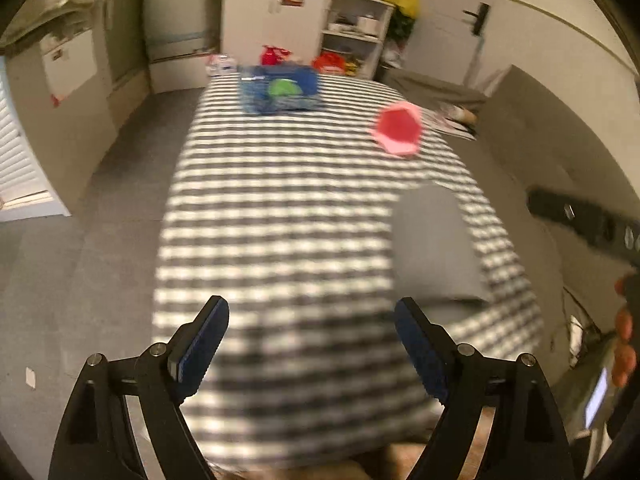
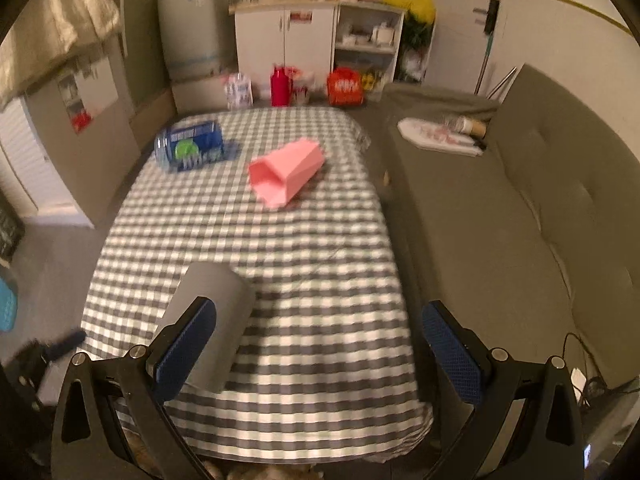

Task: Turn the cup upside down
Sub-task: 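Lift the grey cup with the right tool and rotate it upright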

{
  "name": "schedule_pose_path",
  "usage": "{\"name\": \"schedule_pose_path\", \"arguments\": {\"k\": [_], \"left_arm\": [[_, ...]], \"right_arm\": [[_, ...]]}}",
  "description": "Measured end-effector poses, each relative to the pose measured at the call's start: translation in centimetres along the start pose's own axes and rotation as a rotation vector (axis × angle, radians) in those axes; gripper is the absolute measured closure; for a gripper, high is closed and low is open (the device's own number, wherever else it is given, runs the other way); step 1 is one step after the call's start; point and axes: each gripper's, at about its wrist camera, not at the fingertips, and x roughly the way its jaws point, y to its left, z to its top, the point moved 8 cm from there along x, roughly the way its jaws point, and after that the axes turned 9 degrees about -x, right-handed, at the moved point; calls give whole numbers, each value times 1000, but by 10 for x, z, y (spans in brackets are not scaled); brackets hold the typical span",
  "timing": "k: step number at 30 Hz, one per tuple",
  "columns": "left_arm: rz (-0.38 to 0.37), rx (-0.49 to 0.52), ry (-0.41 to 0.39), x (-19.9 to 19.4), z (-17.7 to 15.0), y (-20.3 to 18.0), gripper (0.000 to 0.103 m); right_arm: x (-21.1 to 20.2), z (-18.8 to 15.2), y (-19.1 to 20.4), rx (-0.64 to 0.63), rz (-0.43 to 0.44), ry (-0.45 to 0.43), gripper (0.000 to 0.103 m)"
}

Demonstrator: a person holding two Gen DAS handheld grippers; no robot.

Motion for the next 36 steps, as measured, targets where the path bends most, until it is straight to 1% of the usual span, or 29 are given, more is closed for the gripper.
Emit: {"name": "schedule_pose_path", "arguments": {"k": [3,5,9,11,12,15,18,20,22,24,27,29,32,33,35,36], "left_arm": [[14,-37,-25,8,18,23,12],[26,-38,-37,13,29,33,12],[31,-41,-49,25,47,47,12],[22,-60,-46,31,53,53,12],[15,-67,-43,33,54,54,12],[4,-80,-34,39,55,59,12],[9,-92,-22,43,50,65,12],[10,-99,-8,46,47,68,12],[18,-104,1,47,43,72,12],[34,-106,1,47,41,76,12],[44,-115,4,46,40,80,12],[46,-120,1,44,41,80,12],[53,-113,-6,41,42,76,12],[54,-111,-7,40,41,74,12],[54,-109,-7,38,41,71,12],[55,-108,-6,38,40,69,12]], "right_arm": [[16,2,15,5,17,58,0],[26,5,26,8,29,98,0],[42,10,43,20,53,151,0],[54,8,51,23,56,197,2],[59,7,54,24,62,212,7],[73,0,62,39,94,253,7],[83,-6,68,42,110,282,8],[90,-9,73,48,133,314,13],[97,-13,77,62,169,342,22],[98,-14,81,68,194,347,27],[95,-14,82,41,183,344,27],[91,-11,79,51,195,319,27],[78,0,72,52,214,231,27],[73,6,70,43,213,187,27],[64,16,65,23,195,88,27],[62,21,61,15,171,41,27]]}}
